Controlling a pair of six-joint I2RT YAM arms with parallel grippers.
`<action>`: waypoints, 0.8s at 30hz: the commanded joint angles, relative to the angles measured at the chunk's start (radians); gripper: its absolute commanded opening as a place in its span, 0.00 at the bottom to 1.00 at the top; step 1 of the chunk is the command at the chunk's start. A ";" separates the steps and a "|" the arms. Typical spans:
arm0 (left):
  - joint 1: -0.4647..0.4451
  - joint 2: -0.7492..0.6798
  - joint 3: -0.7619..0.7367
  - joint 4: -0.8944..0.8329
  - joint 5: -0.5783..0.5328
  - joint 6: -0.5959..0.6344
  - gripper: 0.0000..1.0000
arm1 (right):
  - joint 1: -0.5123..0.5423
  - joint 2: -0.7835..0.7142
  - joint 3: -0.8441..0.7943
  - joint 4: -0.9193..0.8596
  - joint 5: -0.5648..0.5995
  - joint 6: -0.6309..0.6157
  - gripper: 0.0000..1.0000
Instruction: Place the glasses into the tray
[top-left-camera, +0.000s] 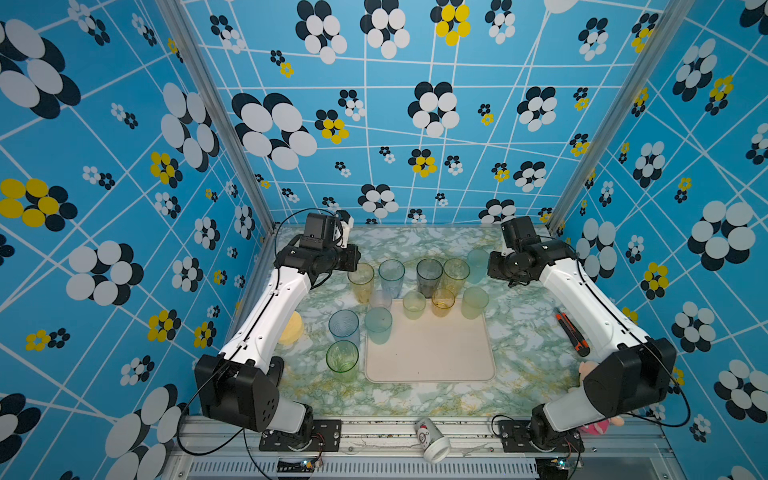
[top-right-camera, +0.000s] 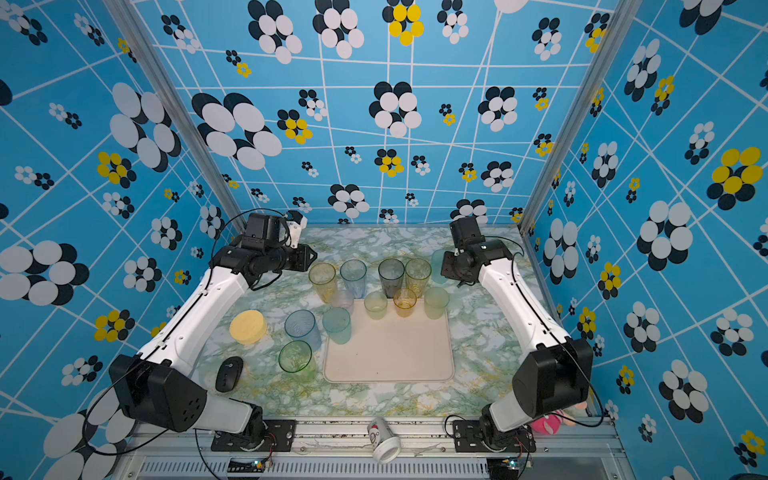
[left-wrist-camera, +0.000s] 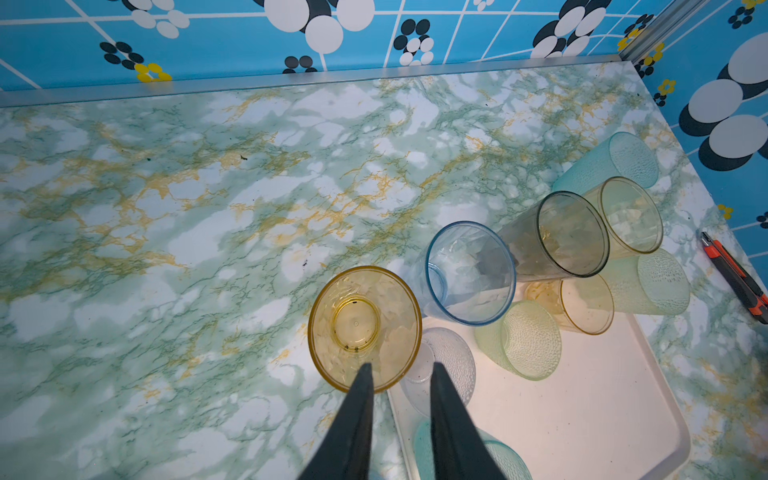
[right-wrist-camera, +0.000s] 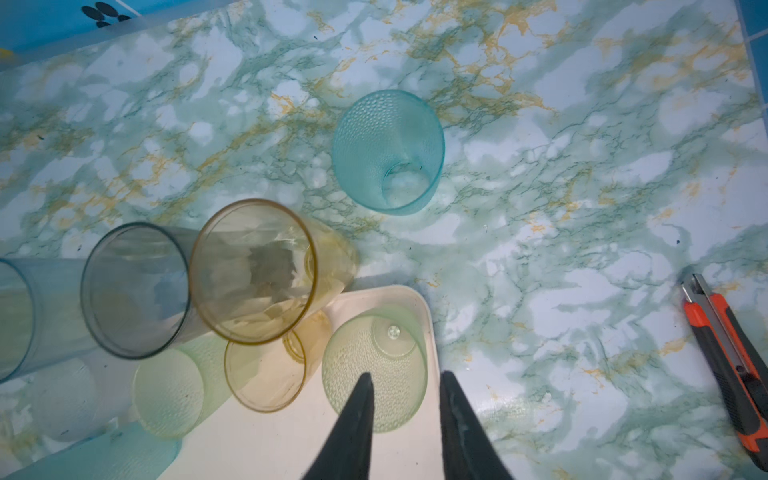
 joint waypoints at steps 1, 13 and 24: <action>-0.007 0.016 0.051 0.002 -0.016 0.009 0.27 | -0.048 0.076 0.057 -0.001 -0.044 -0.035 0.28; -0.022 0.069 0.098 -0.010 -0.028 0.022 0.26 | -0.114 0.291 0.233 0.025 -0.117 -0.037 0.24; -0.028 0.086 0.124 -0.028 -0.038 0.036 0.26 | -0.113 0.408 0.339 -0.023 -0.091 -0.049 0.23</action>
